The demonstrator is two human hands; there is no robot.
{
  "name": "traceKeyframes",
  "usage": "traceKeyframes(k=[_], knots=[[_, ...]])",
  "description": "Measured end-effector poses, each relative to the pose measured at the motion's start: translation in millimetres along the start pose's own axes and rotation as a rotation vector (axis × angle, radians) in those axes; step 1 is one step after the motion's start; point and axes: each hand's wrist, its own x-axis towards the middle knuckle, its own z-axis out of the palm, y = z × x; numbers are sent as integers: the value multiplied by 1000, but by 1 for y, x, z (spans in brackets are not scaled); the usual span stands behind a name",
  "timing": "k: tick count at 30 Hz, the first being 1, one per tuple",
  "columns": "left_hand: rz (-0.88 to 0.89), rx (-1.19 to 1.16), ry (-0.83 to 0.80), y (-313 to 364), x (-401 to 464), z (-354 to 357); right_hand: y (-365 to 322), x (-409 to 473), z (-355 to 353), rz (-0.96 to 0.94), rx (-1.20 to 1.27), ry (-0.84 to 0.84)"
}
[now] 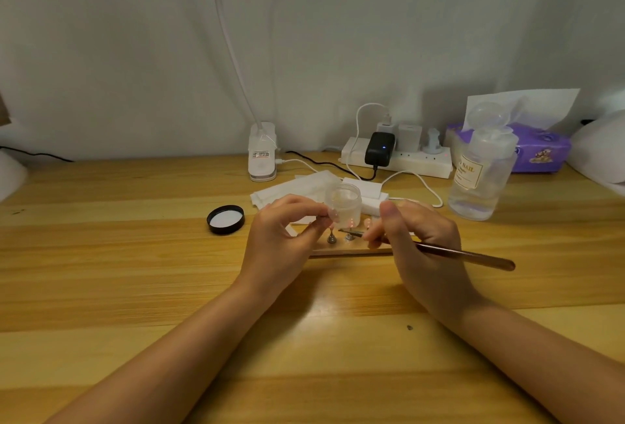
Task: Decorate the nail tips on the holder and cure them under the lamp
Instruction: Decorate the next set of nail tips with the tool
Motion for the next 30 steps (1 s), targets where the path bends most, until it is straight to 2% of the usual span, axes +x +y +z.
traceKeyframes(k=[6, 10, 17, 22, 30], knots=[[19, -22, 34, 0, -1, 0, 1, 1, -3, 71, 102, 28], [19, -30, 37, 0, -1, -1, 2, 0, -3, 88, 107, -12], [-4, -14, 8, -1, -1, -1, 2, 2, 1, -66, -93, -78], [3, -14, 24, -1, 0, -1, 2, 0, 3, -171, -93, -94], [0, -1, 22, -2, 0, -1, 5, 1, 3, -105, -113, -78]])
